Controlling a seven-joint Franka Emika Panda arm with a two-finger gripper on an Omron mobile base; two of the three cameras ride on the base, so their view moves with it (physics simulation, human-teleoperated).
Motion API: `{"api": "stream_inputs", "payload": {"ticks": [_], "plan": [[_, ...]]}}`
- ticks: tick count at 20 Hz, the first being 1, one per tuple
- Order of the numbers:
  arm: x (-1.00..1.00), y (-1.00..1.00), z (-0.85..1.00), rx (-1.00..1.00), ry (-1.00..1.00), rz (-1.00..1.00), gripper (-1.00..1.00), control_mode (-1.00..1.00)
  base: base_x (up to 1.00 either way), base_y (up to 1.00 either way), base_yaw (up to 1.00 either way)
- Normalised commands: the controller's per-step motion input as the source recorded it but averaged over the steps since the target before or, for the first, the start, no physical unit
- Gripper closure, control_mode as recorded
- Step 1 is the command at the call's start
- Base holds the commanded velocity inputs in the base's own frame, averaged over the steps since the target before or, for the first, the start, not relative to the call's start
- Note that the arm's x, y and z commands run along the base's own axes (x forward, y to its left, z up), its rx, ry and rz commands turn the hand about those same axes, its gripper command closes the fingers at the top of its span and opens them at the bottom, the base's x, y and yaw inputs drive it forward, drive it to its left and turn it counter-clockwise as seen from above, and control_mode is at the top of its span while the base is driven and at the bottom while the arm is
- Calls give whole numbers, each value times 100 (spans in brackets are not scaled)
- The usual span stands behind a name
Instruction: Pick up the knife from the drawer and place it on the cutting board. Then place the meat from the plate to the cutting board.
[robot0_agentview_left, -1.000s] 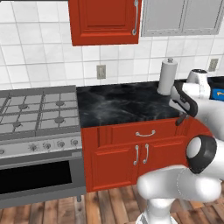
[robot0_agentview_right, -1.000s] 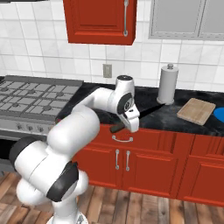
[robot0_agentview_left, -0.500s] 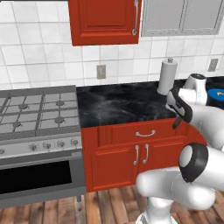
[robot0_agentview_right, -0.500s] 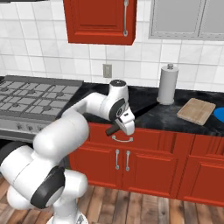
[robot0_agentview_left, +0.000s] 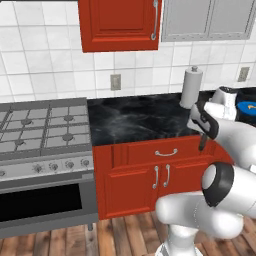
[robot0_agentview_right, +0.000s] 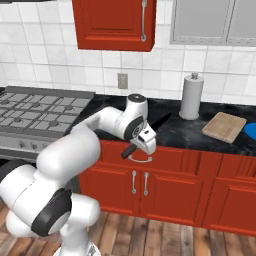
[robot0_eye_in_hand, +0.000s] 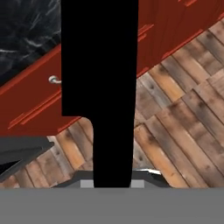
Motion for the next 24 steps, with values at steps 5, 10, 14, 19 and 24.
{"api": "stream_inputs", "payload": {"ticks": [5, 10, 14, 19, 24], "plan": [[16, -24, -10, 0, 0, 6, 100, 100, 9, -60, 12], [0, 0, 0, 0, 0, 0, 100, 100, 1, -100, 17], [0, 0, 0, 0, 0, 0, 100, 100, 15, -99, 9], [0, 0, 0, 0, 0, 0, 100, 100, 73, -28, 19], [0, 0, 0, 0, 0, 0, 100, 100, 88, -48, 28]]}}
